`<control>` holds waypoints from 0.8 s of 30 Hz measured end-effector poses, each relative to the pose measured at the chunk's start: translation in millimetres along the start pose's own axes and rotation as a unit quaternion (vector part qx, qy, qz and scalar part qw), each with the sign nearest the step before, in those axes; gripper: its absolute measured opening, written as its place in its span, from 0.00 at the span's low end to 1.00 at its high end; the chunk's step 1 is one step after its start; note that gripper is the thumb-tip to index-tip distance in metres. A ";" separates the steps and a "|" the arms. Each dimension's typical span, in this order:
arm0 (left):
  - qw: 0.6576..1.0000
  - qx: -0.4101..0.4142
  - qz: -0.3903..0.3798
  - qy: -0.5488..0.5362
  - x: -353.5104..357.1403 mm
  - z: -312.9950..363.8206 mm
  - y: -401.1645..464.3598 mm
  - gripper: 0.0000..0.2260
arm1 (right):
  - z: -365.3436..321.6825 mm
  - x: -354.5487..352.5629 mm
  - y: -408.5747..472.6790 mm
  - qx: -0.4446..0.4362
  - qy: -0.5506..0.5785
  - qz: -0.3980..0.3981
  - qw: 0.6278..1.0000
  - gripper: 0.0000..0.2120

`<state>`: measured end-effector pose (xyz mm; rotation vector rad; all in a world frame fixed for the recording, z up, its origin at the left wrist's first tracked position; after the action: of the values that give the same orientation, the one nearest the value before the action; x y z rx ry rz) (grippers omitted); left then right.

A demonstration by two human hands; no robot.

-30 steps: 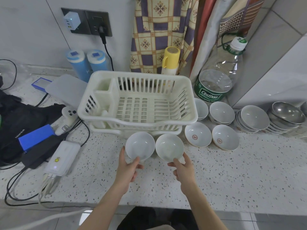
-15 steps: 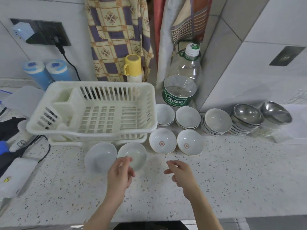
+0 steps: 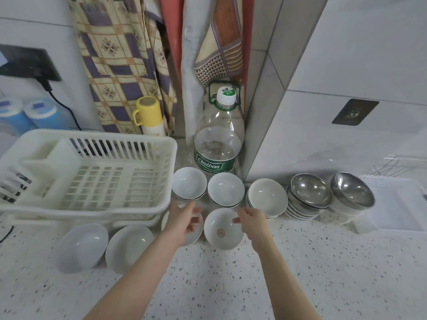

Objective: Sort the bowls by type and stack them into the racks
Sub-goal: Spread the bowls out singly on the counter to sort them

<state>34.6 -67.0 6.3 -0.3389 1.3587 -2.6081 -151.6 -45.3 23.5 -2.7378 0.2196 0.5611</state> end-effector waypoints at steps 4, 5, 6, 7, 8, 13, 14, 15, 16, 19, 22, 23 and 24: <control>0.984 -0.092 -0.041 -0.148 7.0 15.1 8.4 0.04 | -2.0 1.7 30.6 0.040 -0.046 -0.031 0.998 0.11; 0.982 -0.095 -0.035 -0.160 8.9 17.6 10.0 0.05 | -2.0 2.7 35.8 0.057 -0.039 -0.035 0.997 0.11; 0.981 -0.095 -0.027 -0.166 10.6 19.9 12.4 0.07 | -2.1 3.7 40.1 0.070 -0.032 -0.037 0.996 0.10; 0.980 -0.094 -0.019 -0.172 12.4 22.1 14.7 0.08 | -2.2 5.4 43.7 0.077 -0.026 -0.038 0.996 0.10; 0.981 -0.090 -0.012 -0.173 14.4 24.2 17.5 0.08 | -1.7 7.9 47.1 0.078 -0.024 -0.040 0.996 0.10; 0.985 -0.073 0.027 -0.153 19.5 32.5 32.7 0.09 | 4.0 22.8 57.9 0.066 -0.046 -0.029 0.996 0.14; 0.986 -0.073 0.036 -0.143 20.3 32.7 35.8 0.08 | 5.1 25.4 59.3 0.060 -0.058 -0.026 0.996 0.15; 0.988 -0.071 0.048 -0.130 21.3 32.6 38.6 0.07 | 6.0 27.3 60.1 0.055 -0.069 -0.023 0.996 0.15; 0.989 -0.066 0.062 -0.117 22.1 32.4 42.2 0.05 | 6.7 29.1 60.6 0.050 -0.078 -0.018 0.996 0.16; 0.991 -0.048 0.095 -0.078 23.7 31.2 49.2 0.09 | 7.4 33.3 61.9 0.032 -0.116 -0.006 0.993 0.16; 0.993 -0.035 0.100 -0.052 23.8 30.5 51.7 0.12 | 6.9 35.2 62.1 0.030 -0.137 0.000 0.990 0.15; 0.993 -0.031 0.102 -0.049 23.4 30.1 51.7 0.12 | 6.4 35.9 61.9 0.034 -0.131 0.005 0.991 0.14; 0.993 -0.025 0.106 -0.046 22.8 29.7 51.9 0.12 | 5.8 36.7 61.5 0.037 -0.126 0.010 0.991 0.12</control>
<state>24.0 -125.6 -17.3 -0.3009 1.3503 -2.3610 -133.5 -103.5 -14.5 -2.5650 0.2010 0.8766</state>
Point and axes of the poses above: each hand's wrist, its own y-axis towards the middle knuckle, its own x-axis out of the palm, z = x × y, the point moved 1 cm from there along y, towards the middle knuckle, and after that the axes turned 15 degrees about -x, right-handed, at the moved point
